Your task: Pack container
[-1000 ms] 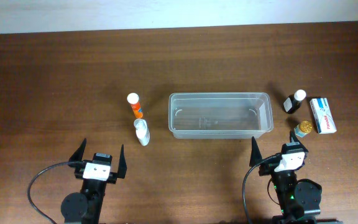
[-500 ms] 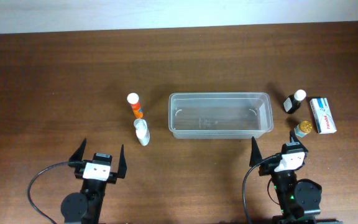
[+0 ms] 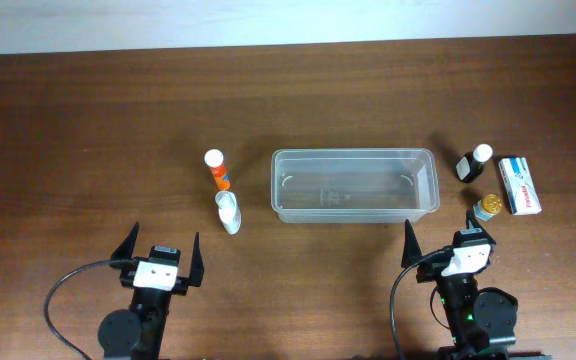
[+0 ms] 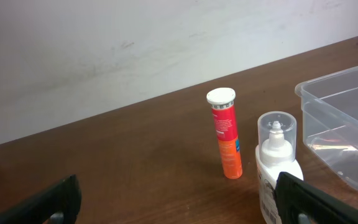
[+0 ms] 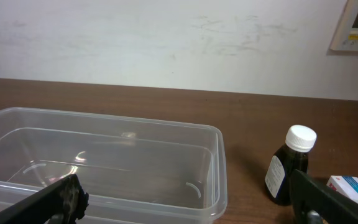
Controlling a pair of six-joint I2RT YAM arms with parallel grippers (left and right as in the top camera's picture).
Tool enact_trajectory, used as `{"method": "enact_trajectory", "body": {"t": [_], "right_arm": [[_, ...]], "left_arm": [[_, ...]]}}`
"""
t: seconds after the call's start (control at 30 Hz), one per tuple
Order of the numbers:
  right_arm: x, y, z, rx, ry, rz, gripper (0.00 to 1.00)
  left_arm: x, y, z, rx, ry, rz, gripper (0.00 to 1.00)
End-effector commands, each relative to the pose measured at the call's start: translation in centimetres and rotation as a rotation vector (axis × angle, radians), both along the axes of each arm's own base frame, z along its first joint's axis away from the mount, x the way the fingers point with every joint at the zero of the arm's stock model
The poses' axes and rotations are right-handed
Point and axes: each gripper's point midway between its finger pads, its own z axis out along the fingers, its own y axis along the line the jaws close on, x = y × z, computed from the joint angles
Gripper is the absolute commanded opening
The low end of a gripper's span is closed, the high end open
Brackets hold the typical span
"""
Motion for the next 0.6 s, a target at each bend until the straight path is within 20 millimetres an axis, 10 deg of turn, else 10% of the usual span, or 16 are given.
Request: {"method": "enact_trajectory", "body": {"t": [0.0,0.23,0.57], "right_arm": [[-0.1,0.5,-0.1,0.004,-0.001,0.026,0.98],[-0.5,2.2,3.2,0.170,-0.084,0.124,0.99],[-2.8,-2.8,22.9,-0.112,-0.217,-0.165,0.99]], "left_arm": [[-0.1,-0.1,-0.1,0.011,-0.003,-0.009,0.99],[-0.1,-0.1,-0.1,0.011,-0.003,-0.009,0.99],[-0.1,-0.1,-0.1,0.011,-0.003,-0.009,0.99]]}}
